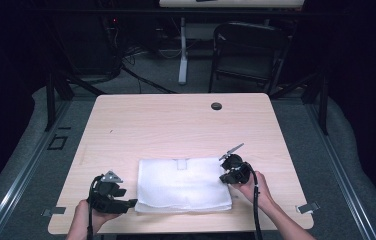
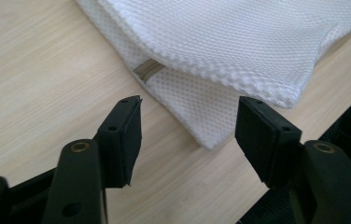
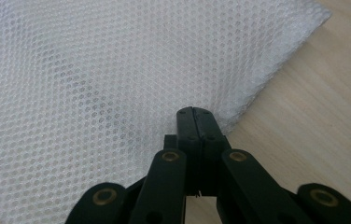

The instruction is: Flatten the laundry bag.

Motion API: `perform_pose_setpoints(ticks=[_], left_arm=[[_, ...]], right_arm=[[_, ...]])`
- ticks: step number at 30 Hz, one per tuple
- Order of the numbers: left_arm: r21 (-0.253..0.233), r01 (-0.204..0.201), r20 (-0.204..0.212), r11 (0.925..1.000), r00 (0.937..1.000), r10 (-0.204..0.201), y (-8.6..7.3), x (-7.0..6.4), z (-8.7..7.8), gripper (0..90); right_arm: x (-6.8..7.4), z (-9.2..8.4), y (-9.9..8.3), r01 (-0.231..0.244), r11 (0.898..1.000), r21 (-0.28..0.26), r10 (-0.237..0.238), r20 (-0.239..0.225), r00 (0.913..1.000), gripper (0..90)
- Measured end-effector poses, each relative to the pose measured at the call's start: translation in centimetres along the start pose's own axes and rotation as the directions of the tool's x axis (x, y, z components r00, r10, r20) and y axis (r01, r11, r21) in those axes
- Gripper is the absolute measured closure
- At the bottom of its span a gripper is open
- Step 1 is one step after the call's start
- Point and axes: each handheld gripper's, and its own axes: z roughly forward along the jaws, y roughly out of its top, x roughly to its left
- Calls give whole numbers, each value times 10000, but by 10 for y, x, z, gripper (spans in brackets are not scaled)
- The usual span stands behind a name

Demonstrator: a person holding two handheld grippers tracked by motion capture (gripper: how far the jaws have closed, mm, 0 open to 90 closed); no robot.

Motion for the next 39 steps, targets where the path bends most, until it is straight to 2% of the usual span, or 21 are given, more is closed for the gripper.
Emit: perform_pose_setpoints(ticks=[2, 3, 4, 7, 8, 10, 11, 15, 16, 17, 18, 19, 20, 22, 24, 28, 29, 30, 34, 35, 39], left_arm=[[-149, 107, -162, 9998, 9998, -110, -1, 3, -5, 376], [-259, 147, -211, 9996, 9997, -152, -1, 5, -7, 366], [-381, 226, -428, 9990, 9988, -243, -2, 7, -12, 340], [-568, 343, -517, 9978, 9980, -372, -2, 9, -15, 300], [-600, 377, -563, 9975, 9976, -410, -2, 9, -17, 286], [-650, 277, -581, 9975, 9978, -315, -1, 9, -16, 274], [-653, 282, -533, 9975, 9981, -317, 0, 8, -15, 232], [-690, 69, -514, 9976, 9986, -105, 3, 5, -13, 185], [-668, -35, -497, 9978, 9988, 1, 4, 5, -13, 184], [-702, -96, -508, 9975, 9987, 60, 5, 4, -12, 175], [-713, -130, -523, 9974, 9986, 93, 6, 3, -11, 167], [-698, -202, -525, 9974, 9985, 166, 7, 3, -10, 165], [-695, -204, -490, 9974, 9987, 170, 8, 2, -9, 165], [-647, -294, -459, 9975, 9986, 265, 10, 1, -7, 158], [-671, -325, -421, 9972, 9987, 298, 12, 0, -6, 154], [-747, -446, -441, 9962, 9982, 414, 15, -1, -3, 127], [-737, -468, -476, 9962, 9979, 434, 16, -2, -2, 112], [-688, -425, -394, 9967, 9984, 399, 17, -2, -1, 106], [-731, -594, -535, 9956, 9970, 556, 23, -5, 3, 99], [-713, -622, -528, 9955, 9969, 585, 25, -6, 4, 97], [-843, -845, -522, 9928, 9954, 803, 32, -10, 7, 103]], right_arm=[[-1, -2, 0, 104, 9998, 154, -104, 30, 9999, 900], [1, 1, -2, -231, 9994, -272, 231, 0, 9997, 900], [2, 2, -2, -267, 9989, -394, 268, 17, 9996, 900], [2, 1, -2, -223, 9991, -348, 226, 75, 9997, 900], [1, -2, 0, 120, 9998, 136, -121, 82, 9999, 882], [2, -3, 0, 161, 9999, 34, -161, 19, 9999, 864], [3, -4, 1, 353, 9994, -2, -353, -44, 9994, 824], [5, -10, 0, 644, 9978, -153, -646, -111, 9979, 766], [7, -12, 0, 616, 9978, -224, -619, -127, 9980, 743], [9, -19, -1, 903, 9956, -245, -905, -91, 9959, 692], [9, -19, -1, 903, 9956, -245, -905, -91, 9959, 692], [12, -26, -3, 1103, 9929, -441, -1107, -65, 9938, 642], [12, -26, -3, 1103, 9929, -441, -1107, -65, 9938, 642], [15, -32, -5, 1147, 9913, -652, -1161, -176, 9931, 573], [18, -37, -7, 1182, 9907, -673, -1189, -68, 9929, 472], [24, -43, -13, 1290, 9888, -753, -1316, -308, 9908, 329], [28, -45, -16, 1349, 9889, -628, -1360, -136, 9906, 233], [29, -46, -17, 1359, 9890, -589, -1365, -70, 9906, 222], [33, -50, -22, 1540, 9851, -764, -1558, -182, 9876, 227], [34, -52, -24, 1720, 9823, -739, -1732, -101, 9848, 236], [39, -57, -31, 1697, 9810, -939, -1719, -157, 9850, 317]])
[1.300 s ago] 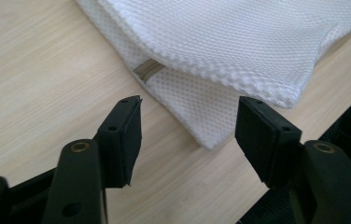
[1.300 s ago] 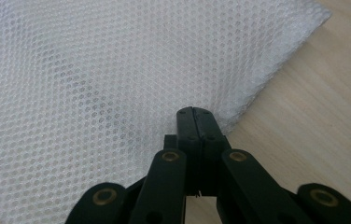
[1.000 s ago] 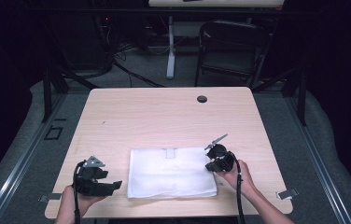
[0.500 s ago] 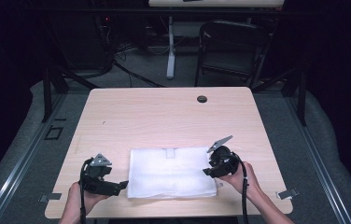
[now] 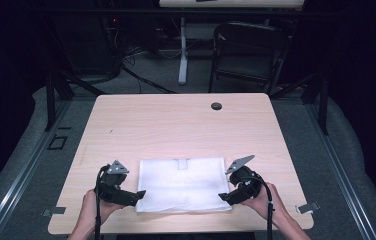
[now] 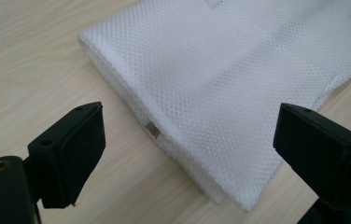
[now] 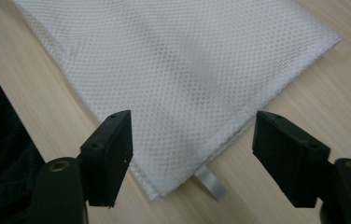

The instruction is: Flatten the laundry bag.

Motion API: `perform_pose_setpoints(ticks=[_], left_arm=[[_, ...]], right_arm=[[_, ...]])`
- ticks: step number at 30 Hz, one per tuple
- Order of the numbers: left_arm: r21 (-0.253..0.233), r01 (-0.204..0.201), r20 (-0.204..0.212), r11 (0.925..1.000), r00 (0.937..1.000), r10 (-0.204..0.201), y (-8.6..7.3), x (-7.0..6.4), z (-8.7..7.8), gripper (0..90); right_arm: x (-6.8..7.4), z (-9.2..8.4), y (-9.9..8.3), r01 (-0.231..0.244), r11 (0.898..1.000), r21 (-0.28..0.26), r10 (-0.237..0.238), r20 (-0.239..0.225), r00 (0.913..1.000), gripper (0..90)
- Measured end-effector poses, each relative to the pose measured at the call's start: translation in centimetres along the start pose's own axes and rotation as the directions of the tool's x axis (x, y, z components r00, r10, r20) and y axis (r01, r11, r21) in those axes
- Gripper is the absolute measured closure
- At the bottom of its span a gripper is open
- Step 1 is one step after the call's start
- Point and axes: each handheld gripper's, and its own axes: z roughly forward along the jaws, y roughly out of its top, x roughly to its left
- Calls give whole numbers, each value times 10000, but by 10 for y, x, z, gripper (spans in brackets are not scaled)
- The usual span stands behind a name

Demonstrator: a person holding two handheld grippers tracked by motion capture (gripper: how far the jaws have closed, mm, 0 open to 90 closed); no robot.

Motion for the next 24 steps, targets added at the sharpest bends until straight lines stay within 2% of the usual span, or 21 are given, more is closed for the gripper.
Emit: perform_pose_setpoints(ticks=[2, 3, 5, 8, 9, 10, 12, 15, 17, 21, 24], left_arm=[[-35, -72, 65, 10000, 10000, 72, 4, -1, 2, 107], [-64, -101, 93, 9999, 9999, 102, 6, -2, 5, 113], [-25, -165, 160, 9999, 9997, 166, 9, -2, 8, 113], [34, -231, 318, 9997, 9992, 230, 13, -2, 13, 114], [65, -243, 403, 9997, 9989, 240, 14, -2, 14, 112], [9, -251, 321, 9997, 9992, 250, 14, -2, 16, 112], [89, -291, 475, 9995, 9985, 286, 15, -2, 19, 111], [125, -375, 604, 9992, 9975, 366, 14, -3, 20, 117], [-7, -348, 595, 9994, 9976, 348, 13, -5, 19, 121], [95, -484, 674, 9988, 9966, 477, 11, -7, 20, 138], [120, -428, 769, 9990, 9962, 418, 9, -7, 21, 141]], right_arm=[[1, -1, -3, 90, 9999, 57, -90, 29, 10000, 364], [2, 0, -4, 151, 9998, 147, -149, -130, 9998, 418], [3, 1, -4, 193, 9997, 120, -191, -103, 9998, 434], [8, 7, -3, 513, 9984, 258, -508, -189, 9985, 502], [10, 12, -3, 743, 9960, 505, -730, -277, 9969, 534], [10, 12, -3, 743, 9960, 505, -730, -277, 9969, 534], [13, 19, -3, 821, 9943, 680, -795, -391, 9961, 560], [20, 29, 0, 1247, 9854, 1158, -1183, -600, 9912, 612], [22, 31, 1, 1318, 9850, 1117, -1244, -706, 9897, 622], [29, 38, 5, 1589, 9796, 1233, -1475, -967, 9843, 638], [30, 43, 4, 1786, 9755, 1286, -1650, -1092, 9802, 630]])
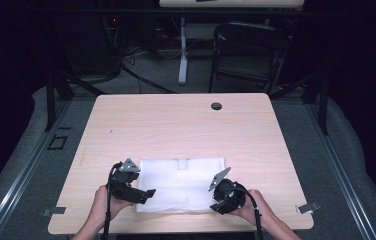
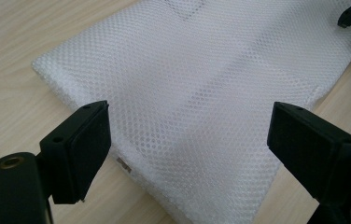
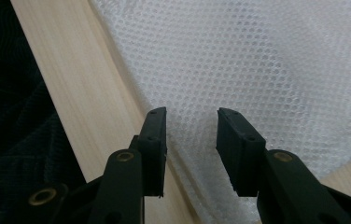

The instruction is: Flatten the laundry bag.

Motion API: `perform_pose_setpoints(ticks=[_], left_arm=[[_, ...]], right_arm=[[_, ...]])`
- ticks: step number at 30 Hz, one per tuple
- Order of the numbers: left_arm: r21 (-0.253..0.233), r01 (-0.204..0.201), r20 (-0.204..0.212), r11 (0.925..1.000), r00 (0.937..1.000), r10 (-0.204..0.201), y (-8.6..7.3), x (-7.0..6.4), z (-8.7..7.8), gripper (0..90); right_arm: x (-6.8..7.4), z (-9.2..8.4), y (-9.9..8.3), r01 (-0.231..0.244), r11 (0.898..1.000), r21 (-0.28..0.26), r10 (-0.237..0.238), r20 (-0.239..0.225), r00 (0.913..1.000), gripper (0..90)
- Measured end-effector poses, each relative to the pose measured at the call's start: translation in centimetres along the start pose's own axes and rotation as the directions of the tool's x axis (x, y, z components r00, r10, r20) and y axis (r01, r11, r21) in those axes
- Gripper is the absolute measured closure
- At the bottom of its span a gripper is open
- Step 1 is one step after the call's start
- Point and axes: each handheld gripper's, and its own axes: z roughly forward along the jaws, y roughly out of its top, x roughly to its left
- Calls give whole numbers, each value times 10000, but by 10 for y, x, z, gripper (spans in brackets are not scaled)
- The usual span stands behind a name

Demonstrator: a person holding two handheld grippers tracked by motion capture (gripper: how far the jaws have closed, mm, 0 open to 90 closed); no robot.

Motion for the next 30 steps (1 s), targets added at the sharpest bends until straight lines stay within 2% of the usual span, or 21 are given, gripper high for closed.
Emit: perform_pose_setpoints(ticks=[3, 7, 8, 12, 16, 19, 24, 30], left_arm=[[-13, 84, 3, 10000, 10000, -84, -1, 0, 0, 131], [109, 105, 18, 9999, 9999, -105, -1, 0, 1, 109], [133, 87, 27, 9999, 10000, -87, -1, 0, 1, 109], [213, 28, 30, 9998, 10000, -29, -2, 0, 2, 110], [263, -38, 87, 9996, 10000, 36, -2, -2, 4, 112], [295, -52, 87, 9996, 9999, 50, -2, -3, 5, 112], [302, -29, 108, 9995, 9999, 25, -2, -4, 6, 113], [336, -153, 102, 9993, 9998, 149, -2, -4, 6, 116]], right_arm=[[0, 2, 0, 8, 10000, 77, -8, -13, 10000, 627], [-1, 8, -2, 102, 9985, 539, -101, -21, 9999, 624], [-2, 8, -2, 42, 9989, 468, -36, -142, 9999, 617], [-2, 9, -1, 22, 9989, 466, -16, -127, 9999, 632], [-4, 9, -2, -171, 9990, 417, 173, -31, 9998, 723], [-5, 9, -2, -222, 9986, 474, 213, 204, 9996, 788], [-6, 9, -2, -352, 9981, 499, 341, 229, 9992, 853], [-7, 8, -2, -469, 9983, 358, 460, 251, 9986, 884]])
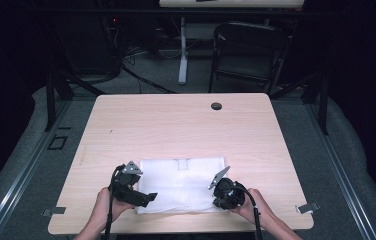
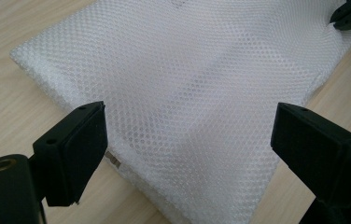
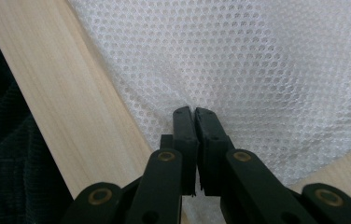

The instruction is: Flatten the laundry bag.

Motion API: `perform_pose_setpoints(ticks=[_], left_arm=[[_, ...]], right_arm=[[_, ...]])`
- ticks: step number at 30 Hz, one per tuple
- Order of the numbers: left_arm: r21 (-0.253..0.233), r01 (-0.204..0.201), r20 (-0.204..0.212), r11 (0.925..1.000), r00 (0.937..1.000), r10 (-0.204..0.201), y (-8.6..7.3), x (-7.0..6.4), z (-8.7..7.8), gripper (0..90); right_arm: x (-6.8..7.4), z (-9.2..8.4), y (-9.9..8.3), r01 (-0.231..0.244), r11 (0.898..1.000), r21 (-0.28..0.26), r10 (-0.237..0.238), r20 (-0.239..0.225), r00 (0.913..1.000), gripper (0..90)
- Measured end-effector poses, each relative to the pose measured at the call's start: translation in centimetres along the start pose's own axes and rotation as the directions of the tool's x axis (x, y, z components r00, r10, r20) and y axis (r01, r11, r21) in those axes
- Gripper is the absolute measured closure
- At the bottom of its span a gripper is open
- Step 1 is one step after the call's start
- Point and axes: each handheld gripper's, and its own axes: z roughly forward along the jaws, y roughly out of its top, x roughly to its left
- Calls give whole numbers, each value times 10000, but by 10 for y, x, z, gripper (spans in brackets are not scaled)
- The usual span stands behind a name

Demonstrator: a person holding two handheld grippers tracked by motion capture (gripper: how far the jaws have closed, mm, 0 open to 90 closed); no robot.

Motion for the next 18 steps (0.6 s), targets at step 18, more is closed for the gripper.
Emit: perform_pose_setpoints(ticks=[18], left_arm=[[-208, -424, 263, 9989, 9987, 429, 2, -11, -1, 119]], right_arm=[[-4, -32, 4, -632, 9883, -1385, 613, -178, 9980, 889]])
